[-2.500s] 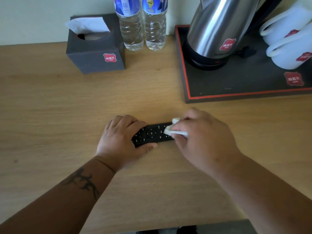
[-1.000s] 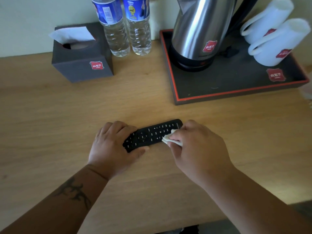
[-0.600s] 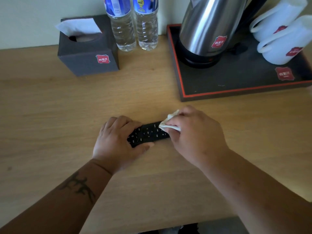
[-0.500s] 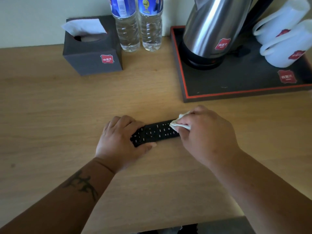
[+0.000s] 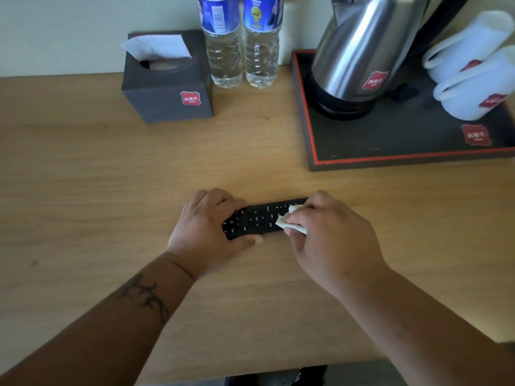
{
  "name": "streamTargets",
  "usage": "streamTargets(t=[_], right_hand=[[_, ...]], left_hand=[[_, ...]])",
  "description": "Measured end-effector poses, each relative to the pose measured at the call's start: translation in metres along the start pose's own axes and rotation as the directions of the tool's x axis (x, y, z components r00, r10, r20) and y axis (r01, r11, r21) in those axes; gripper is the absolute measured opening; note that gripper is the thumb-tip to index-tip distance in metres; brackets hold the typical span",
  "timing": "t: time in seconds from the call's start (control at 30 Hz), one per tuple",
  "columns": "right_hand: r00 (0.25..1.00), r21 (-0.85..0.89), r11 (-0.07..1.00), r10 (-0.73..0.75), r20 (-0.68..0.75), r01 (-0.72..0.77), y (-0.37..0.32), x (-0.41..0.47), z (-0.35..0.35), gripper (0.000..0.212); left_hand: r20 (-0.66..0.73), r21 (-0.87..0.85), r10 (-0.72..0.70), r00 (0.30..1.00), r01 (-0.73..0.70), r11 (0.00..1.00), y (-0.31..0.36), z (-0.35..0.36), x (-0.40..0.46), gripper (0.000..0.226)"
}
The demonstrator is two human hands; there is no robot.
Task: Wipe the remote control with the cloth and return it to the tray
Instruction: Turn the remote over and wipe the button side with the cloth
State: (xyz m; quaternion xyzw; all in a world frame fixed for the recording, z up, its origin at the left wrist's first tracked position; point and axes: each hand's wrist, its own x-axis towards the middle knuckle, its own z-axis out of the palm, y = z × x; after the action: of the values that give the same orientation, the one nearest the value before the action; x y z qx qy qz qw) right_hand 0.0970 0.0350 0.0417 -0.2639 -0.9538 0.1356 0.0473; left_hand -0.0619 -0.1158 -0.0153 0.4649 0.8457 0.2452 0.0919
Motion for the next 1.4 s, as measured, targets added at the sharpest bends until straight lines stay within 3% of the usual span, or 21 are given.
streamTargets(t=[0.07, 0.27, 0.37, 0.47, 0.6, 0.8, 0.93, 1.2, 1.3, 1.4], right_hand=[[1.0, 0.0, 1.0, 0.013, 0.005, -0.013, 0.002, 0.0, -0.001, 0.013], [0.995, -0.03, 0.997, 0.077, 0.067, -0.075, -0.006, 0.005, -0.009, 0.016], [0.997, 0.064, 0.996, -0.051, -0.055, 0.054, -0.037, 0.017, 0.001, 0.016], [0.963, 0.064, 0.961, -0.269, -0.023, 0.27, -0.082, 0.026, 0.028, 0.017], [0.96, 0.034, 0.959, -0.281, -0.008, 0.281, -0.075, 0.034, 0.039, 0.015], [0.998, -0.069, 0.997, -0.046, -0.044, 0.043, 0.015, 0.044, 0.003, 0.025], [0.994, -0.036, 0.999, 0.022, -0.106, -0.026, 0.04, 0.028, 0.003, 0.023], [0.925, 0.156, 0.934, 0.344, -0.159, -0.321, 0.068, 0.002, 0.006, 0.024], [0.9, 0.306, 0.888, 0.404, -0.161, -0.344, 0.063, 0.001, 0.002, 0.023], [0.894, 0.343, 0.859, 0.436, -0.101, -0.38, 0.059, 0.005, 0.002, 0.026]], left_hand=[[0.042, -0.045, -0.05, 0.998, 0.052, 0.998, -0.01, -0.012, -0.008, 0.069], [-0.025, -0.07, -0.136, 0.99, 0.134, 0.989, -0.025, -0.025, -0.037, 0.069], [-0.03, -0.048, -0.135, 0.99, 0.133, 0.99, -0.024, -0.02, -0.033, 0.067], [-0.045, -0.013, -0.135, 0.99, 0.135, 0.991, -0.025, -0.017, -0.033, 0.047], [-0.078, 0.015, -0.139, 0.987, 0.14, 0.99, -0.028, -0.013, -0.035, 0.052], [-0.077, -0.003, -0.105, 0.991, 0.105, 0.994, -0.025, -0.015, -0.035, 0.062], [-0.066, 0.015, -0.098, 0.993, 0.099, 0.995, -0.022, -0.015, -0.033, 0.064], [-0.079, 0.014, -0.116, 0.99, 0.118, 0.993, -0.022, -0.014, -0.032, 0.064], [-0.06, 0.012, -0.131, 0.99, 0.132, 0.991, -0.021, -0.018, -0.032, 0.067], [0.003, 0.022, -0.149, 0.989, 0.149, 0.989, -0.013, -0.02, -0.03, 0.083]])
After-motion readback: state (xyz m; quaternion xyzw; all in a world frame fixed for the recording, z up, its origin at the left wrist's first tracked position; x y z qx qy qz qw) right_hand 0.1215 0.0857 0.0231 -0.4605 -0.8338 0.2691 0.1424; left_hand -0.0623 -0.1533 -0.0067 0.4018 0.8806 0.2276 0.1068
